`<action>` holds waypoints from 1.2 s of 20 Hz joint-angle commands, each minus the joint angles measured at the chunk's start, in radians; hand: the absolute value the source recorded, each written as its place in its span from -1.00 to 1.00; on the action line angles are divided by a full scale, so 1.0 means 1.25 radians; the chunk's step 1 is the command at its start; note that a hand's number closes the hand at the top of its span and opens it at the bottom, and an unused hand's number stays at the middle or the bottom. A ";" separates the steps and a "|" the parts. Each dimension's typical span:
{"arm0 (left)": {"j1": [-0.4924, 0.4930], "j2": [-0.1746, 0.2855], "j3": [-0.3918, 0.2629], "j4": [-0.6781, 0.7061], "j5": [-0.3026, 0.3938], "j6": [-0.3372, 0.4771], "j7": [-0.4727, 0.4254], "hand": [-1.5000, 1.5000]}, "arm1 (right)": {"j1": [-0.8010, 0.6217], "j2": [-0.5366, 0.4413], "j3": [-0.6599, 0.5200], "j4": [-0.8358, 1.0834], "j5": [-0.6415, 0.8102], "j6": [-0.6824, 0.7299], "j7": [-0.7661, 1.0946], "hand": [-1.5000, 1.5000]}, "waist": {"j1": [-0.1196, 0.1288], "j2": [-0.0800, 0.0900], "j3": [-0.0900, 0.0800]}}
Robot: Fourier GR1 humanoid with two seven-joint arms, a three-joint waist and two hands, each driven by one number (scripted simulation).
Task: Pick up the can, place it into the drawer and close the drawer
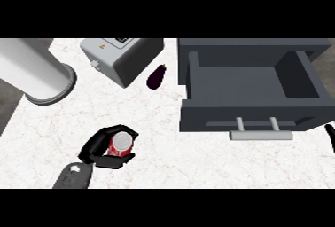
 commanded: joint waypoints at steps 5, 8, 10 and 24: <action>0.016 -0.053 -0.021 -0.120 0.053 -0.039 0.113 1.00 | -0.036 -0.005 -0.006 0.011 0.002 -0.014 0.009 -1.00 | 0.004 0.000 0.000; 0.084 -0.036 0.013 -0.177 0.091 -0.028 0.115 1.00 | -0.011 0.003 -0.010 0.003 0.004 -0.008 -0.001 -1.00 | 0.007 -0.001 0.000; 0.019 -0.055 0.123 -0.117 0.131 0.093 0.130 1.00 | 0.019 -0.010 -0.030 -0.022 -0.030 0.007 0.011 -1.00 | 0.005 -0.001 0.000; -0.046 -0.077 0.104 -0.307 0.176 0.373 0.307 1.00 | 0.070 0.007 0.008 -0.093 -0.028 -0.001 0.021 -1.00 | -0.001 -0.001 0.000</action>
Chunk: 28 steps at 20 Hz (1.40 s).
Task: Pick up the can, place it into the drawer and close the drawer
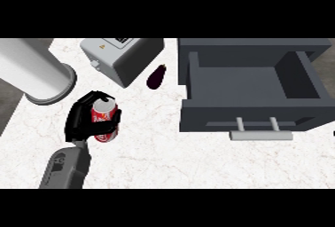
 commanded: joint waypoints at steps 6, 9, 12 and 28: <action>-0.072 0.009 -0.105 -0.215 -0.010 0.079 0.216 1.00 | 0.003 0.005 0.080 0.010 0.062 -0.071 -0.031 -1.00 | 0.001 -0.001 0.000; -0.114 -0.006 -0.223 -0.218 -0.005 0.205 0.248 1.00 | -0.014 0.003 0.002 0.012 0.004 -0.014 -0.007 -1.00 | -0.003 0.000 0.000; -0.148 -0.006 -0.258 -0.207 0.019 0.211 0.268 1.00 | -0.061 -0.016 -0.010 0.072 0.017 -0.014 -0.018 -1.00 | -0.002 0.001 0.000; -0.627 -0.006 -0.301 0.002 0.024 0.375 0.456 1.00 | -0.029 -0.004 0.009 0.016 0.026 -0.023 -0.005 -1.00 | -0.011 0.002 0.000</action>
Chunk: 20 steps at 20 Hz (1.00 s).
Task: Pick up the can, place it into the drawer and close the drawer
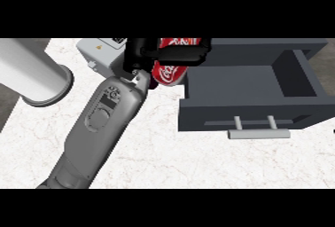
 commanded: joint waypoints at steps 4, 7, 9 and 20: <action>-0.174 0.000 -0.076 0.105 0.042 0.108 0.064 1.00 | -0.045 -0.019 -0.026 0.006 -0.012 -0.013 0.039 -1.00 | -0.003 0.000 0.000; -0.257 0.000 -0.032 0.196 0.075 0.101 0.050 1.00 | -0.016 0.001 0.001 0.026 0.015 0.012 -0.016 -1.00 | -0.006 0.001 0.000; -0.268 0.000 -0.053 0.270 0.114 0.105 -0.015 1.00 | -0.026 -0.010 -0.016 0.001 -0.020 0.012 0.009 -1.00 | -0.013 0.003 0.000; -0.388 0.000 -0.106 0.485 0.220 0.120 -0.099 1.00 | -0.061 -0.019 -0.021 0.025 -0.019 0.004 0.028 -1.00 | -0.027 0.006 0.001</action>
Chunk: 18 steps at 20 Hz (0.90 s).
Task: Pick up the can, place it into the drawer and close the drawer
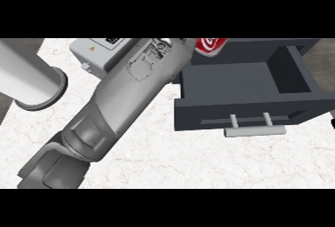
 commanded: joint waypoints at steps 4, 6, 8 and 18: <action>-0.040 0.000 -0.057 0.123 0.073 0.004 -0.077 1.00 | -0.029 -0.015 -0.007 0.007 -0.018 0.005 0.018 -1.00 | -0.011 0.004 0.000; -0.083 0.000 -0.071 0.147 0.089 0.032 -0.053 1.00 | -0.017 -0.008 0.005 -0.028 -0.002 -0.001 0.027 -1.00 | -0.021 0.005 0.001; -0.074 0.000 -0.087 0.156 0.116 0.033 -0.070 1.00 | -0.024 -0.034 -0.028 0.008 -0.032 0.017 0.023 -1.00 | -0.026 0.006 0.001; -0.038 0.000 -0.196 0.203 0.157 0.077 -0.155 1.00 | -0.107 -0.033 -0.004 0.073 0.011 -0.009 0.019 -1.00 | -0.032 0.012 0.001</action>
